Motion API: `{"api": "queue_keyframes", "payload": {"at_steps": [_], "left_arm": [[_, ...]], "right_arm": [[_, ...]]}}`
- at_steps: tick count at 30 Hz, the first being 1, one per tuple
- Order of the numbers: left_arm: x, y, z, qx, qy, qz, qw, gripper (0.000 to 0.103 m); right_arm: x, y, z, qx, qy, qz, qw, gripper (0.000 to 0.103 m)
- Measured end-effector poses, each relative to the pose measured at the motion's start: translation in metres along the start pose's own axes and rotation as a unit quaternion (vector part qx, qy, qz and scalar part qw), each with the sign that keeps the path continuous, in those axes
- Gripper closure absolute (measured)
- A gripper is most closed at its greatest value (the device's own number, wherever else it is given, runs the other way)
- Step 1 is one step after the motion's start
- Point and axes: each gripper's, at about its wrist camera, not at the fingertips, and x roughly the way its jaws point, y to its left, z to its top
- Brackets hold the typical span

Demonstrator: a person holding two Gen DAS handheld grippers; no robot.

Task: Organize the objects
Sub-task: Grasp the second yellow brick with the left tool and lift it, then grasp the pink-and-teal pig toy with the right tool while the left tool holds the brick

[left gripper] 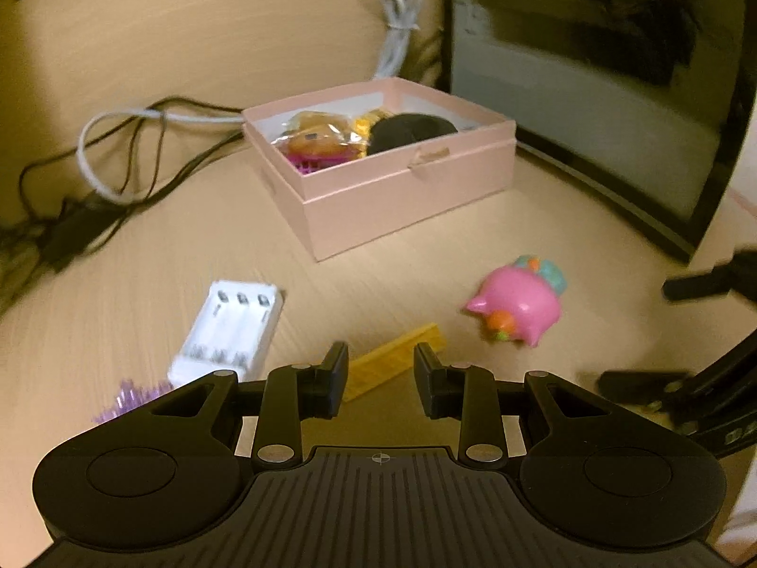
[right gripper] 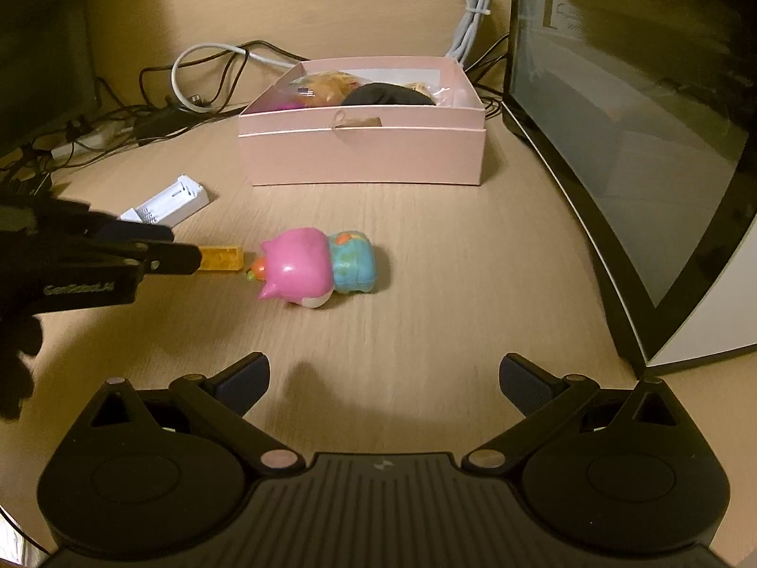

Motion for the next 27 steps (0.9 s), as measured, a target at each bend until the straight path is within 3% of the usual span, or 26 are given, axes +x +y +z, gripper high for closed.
{"api": "queue_keyframes", "payload": {"at_steps": [6, 9, 11, 15, 20, 27], "left_arm": [[0.019, 0.002, 0.013, 0.115, 0.048, -0.036, 0.9916, 0.067], [0.026, 0.003, 0.018, 0.131, 0.058, -0.046, 0.9887, 0.067], [0.03, 0.006, 0.023, 0.11, 0.065, -0.049, 0.9906, 0.069], [0.033, 0.014, 0.021, 0.046, 0.073, -0.074, 0.9934, 0.087], [0.02, 0.023, 0.01, -0.029, 0.078, -0.069, 0.9942, 0.088], [-0.018, 0.032, -0.022, -0.138, 0.067, -0.06, 0.9863, 0.088]], "right_arm": [[0.0, 0.001, 0.004, -0.032, -0.002, 0.014, 0.999, 0.0], [0.001, 0.003, 0.01, -0.049, -0.005, 0.019, 0.999, 0.0], [0.004, 0.003, 0.015, -0.052, -0.007, 0.021, 0.998, 0.0], [0.013, 0.006, 0.028, -0.052, -0.009, 0.034, 0.998, 0.0], [0.034, 0.018, 0.04, -0.053, 0.004, 0.047, 0.998, 0.0], [0.055, 0.03, 0.057, -0.044, 0.01, 0.045, 0.998, 0.0]]}}
